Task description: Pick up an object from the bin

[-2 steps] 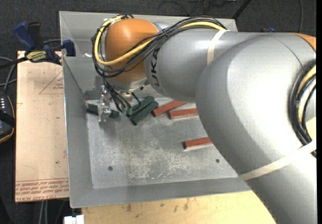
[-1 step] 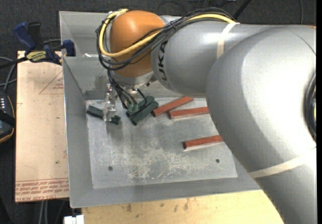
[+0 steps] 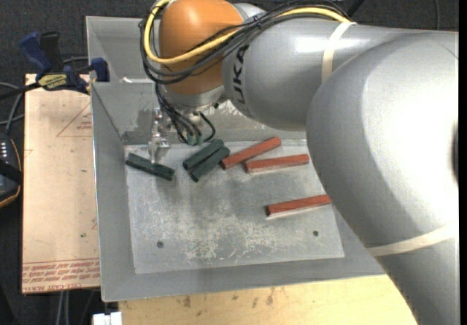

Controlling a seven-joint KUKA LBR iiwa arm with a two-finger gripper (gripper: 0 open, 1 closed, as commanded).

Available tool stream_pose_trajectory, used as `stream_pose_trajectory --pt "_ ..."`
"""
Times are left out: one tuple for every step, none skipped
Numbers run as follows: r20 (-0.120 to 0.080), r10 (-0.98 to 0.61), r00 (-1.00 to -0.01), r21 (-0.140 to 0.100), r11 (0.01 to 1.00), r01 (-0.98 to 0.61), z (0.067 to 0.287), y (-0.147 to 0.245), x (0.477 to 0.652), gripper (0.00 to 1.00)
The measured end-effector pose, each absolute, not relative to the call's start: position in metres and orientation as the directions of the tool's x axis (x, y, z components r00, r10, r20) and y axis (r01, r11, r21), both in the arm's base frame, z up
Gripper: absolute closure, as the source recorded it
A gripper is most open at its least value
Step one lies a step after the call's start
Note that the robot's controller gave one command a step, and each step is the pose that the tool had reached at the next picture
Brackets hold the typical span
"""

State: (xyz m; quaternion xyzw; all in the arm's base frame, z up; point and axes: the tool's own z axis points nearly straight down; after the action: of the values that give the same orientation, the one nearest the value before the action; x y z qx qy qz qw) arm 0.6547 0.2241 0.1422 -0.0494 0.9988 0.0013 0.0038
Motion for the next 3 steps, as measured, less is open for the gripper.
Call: stream_pose_trajectory --pt "-0.001 -0.057 -0.998 0.002 0.998 -0.057 0.124 0.214 0.633 0.00" --pt "-0.001 -0.057 -0.998 0.001 0.998 -0.057 0.124 0.214 0.633 0.00" --pt "-0.010 0.013 -1.000 0.004 1.000 0.013 0.078 0.223 0.645 1.00"
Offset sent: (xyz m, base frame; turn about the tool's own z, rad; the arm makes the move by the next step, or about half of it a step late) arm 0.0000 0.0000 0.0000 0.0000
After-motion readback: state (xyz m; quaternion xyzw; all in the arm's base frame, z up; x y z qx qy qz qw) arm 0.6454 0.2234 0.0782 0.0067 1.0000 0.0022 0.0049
